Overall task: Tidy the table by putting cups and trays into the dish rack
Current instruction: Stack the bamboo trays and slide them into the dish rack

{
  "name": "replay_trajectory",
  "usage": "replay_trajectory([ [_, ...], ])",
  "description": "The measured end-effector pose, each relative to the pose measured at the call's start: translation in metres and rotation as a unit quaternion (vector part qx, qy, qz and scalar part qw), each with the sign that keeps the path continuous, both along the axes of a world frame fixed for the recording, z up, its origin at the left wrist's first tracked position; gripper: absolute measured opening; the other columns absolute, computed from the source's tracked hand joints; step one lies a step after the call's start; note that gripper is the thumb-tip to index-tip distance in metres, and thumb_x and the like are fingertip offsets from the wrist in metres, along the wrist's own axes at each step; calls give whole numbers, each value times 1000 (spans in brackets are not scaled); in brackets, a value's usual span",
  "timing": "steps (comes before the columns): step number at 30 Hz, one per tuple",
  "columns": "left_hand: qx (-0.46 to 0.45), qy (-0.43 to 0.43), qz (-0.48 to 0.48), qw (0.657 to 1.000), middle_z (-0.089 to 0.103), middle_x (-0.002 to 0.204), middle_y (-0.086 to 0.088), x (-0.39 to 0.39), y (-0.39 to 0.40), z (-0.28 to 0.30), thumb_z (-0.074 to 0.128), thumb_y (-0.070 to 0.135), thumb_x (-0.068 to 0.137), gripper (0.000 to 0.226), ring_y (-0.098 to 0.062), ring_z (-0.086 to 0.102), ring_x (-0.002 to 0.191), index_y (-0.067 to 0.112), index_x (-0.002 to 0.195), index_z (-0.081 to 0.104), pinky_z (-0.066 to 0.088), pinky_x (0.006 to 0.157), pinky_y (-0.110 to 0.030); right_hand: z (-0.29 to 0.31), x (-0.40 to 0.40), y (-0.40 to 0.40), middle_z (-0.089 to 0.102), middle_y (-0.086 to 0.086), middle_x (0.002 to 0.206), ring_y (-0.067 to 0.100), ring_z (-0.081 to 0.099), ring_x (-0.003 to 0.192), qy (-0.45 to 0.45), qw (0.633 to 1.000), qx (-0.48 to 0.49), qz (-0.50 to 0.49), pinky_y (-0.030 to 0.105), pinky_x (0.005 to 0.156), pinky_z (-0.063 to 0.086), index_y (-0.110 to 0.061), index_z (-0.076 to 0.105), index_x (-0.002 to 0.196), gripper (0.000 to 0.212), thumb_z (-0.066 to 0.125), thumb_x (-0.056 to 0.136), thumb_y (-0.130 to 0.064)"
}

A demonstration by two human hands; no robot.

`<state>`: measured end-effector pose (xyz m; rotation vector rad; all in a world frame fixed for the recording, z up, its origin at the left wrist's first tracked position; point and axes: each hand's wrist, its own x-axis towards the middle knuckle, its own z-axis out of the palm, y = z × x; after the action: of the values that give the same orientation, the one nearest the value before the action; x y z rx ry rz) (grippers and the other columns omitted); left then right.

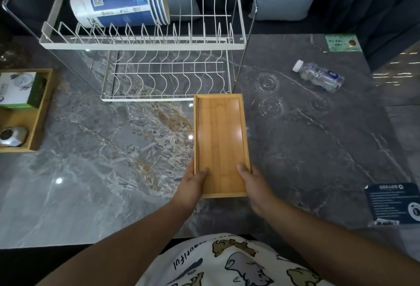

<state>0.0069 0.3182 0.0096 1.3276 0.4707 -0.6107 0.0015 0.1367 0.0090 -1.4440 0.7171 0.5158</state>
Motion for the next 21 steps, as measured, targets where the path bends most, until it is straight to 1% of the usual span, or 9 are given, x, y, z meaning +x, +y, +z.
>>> replay_trajectory([
  [2, -1, -2, -2, 1000, 65, 126, 5, 1, 0, 0, 53, 35, 97, 48, -13, 65, 112, 32, 143, 40, 52, 96, -37, 0, 0, -1, 67, -5, 119, 19, 62, 111, 4, 1000, 15, -11, 50, 99, 48, -38, 55, 124, 33, 52, 94, -50],
  [5, -20, -3, 1, 1000, 67, 124, 4, 1, 1, 2, 53, 33, 97, 45, -14, 65, 112, 30, 141, 44, 53, 92, -34, 2, 1, 0, 68, -2, 117, 22, 64, 108, 21, 999, 33, -36, 52, 96, 50, -36, 56, 125, 35, 56, 92, -47],
  [8, -46, 3, 20, 999, 69, 122, 2, -1, 3, 4, 53, 27, 97, 40, -18, 65, 112, 29, 137, 47, 53, 93, -39, 5, 1, -1, 72, 0, 111, 24, 68, 102, 28, 997, 55, -51, 51, 89, 54, -32, 58, 125, 34, 60, 91, -41],
  [10, -44, -3, 20, 999, 67, 125, 0, -5, 5, 6, 52, 25, 97, 40, -19, 64, 113, 30, 136, 48, 52, 96, -41, 8, -1, -1, 72, 0, 110, 24, 68, 101, 32, 997, 59, -43, 51, 88, 54, -33, 58, 123, 32, 61, 91, -39],
  [12, -27, -12, 17, 999, 67, 125, 1, -10, 7, 9, 54, 29, 96, 40, -17, 64, 113, 33, 135, 49, 52, 96, -40, 10, -6, 0, 70, 0, 112, 24, 67, 103, 32, 998, 47, -25, 52, 90, 53, -34, 57, 124, 35, 62, 90, -40],
  [14, -16, -15, 14, 1000, 68, 123, 5, -14, 11, 11, 58, 38, 90, 45, -15, 65, 112, 36, 135, 50, 52, 96, -39, 11, -10, 1, 69, 0, 114, 24, 65, 104, 29, 999, 35, -12, 52, 92, 51, -35, 55, 126, 38, 62, 89, -42],
  [16, -10, -19, 8, 1000, 68, 123, 5, -17, 17, 15, 60, 44, 86, 51, -15, 66, 111, 35, 135, 51, 53, 94, -38, 15, -12, 4, 67, -1, 115, 24, 64, 105, 26, 999, 31, -2, 52, 93, 51, -37, 53, 127, 40, 61, 89, -44],
  [19, 1, -29, 8, 1000, 70, 120, 4, -19, 24, 20, 60, 45, 85, 49, -14, 67, 107, 33, 132, 54, 55, 88, -33, 19, -13, 11, 69, -2, 112, 22, 66, 102, 14, 1000, 22, -2, 50, 91, 53, -35, 55, 124, 36, 61, 90, -43],
  [21, 6, -39, 14, 999, 70, 118, 3, -23, 30, 23, 62, 47, 84, 50, -17, 67, 107, 31, 131, 55, 55, 88, -34, 23, -16, 18, 71, -3, 108, 20, 68, 99, 9, 1000, 15, -2, 47, 88, 55, -34, 58, 119, 31, 62, 90, -43],
])
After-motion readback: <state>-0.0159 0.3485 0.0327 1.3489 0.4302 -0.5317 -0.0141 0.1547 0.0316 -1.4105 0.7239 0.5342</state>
